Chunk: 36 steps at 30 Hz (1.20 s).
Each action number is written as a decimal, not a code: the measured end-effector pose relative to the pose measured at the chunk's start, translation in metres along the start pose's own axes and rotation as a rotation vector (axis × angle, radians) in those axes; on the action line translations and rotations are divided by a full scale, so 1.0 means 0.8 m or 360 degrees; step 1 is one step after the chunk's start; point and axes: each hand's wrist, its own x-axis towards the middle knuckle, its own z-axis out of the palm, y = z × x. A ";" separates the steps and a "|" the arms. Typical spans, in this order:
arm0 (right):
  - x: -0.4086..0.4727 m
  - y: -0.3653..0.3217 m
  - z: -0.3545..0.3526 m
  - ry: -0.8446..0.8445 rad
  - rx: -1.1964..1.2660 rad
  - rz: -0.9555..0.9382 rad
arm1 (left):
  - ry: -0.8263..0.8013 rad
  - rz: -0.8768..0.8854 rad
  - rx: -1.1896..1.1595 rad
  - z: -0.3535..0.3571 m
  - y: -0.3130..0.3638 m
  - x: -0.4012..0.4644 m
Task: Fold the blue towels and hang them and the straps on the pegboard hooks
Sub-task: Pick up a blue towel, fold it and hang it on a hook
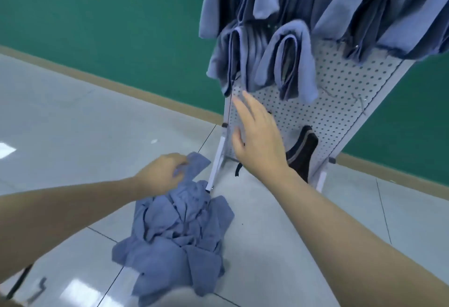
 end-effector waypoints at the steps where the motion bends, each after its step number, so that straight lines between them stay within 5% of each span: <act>1: -0.019 -0.005 0.021 -0.0167 0.0040 0.0005 | -0.0140 -0.0048 0.0125 0.015 -0.027 -0.015; 9: -0.224 -0.019 0.145 -0.1246 0.0437 0.0758 | -0.0715 0.0193 0.0356 0.083 -0.108 -0.057; 15: -0.307 -0.041 0.191 -0.1665 0.0389 0.1000 | -0.1009 0.0398 0.0360 0.120 -0.092 -0.029; 24: -0.156 -0.001 0.119 -0.0904 0.0915 0.1070 | -0.0847 0.0223 -0.0263 0.136 -0.004 -0.002; 27: -0.092 0.007 0.061 -0.0751 0.0872 0.0913 | -0.0693 0.0139 -0.0412 0.099 0.034 0.016; 32: -0.014 0.010 -0.057 -0.0444 0.0704 0.0716 | -0.0816 0.0133 -0.0734 0.015 0.091 0.009; 36: 0.008 0.010 -0.153 -0.0274 0.0515 0.0631 | -0.0645 0.0312 -0.0600 -0.037 0.136 -0.010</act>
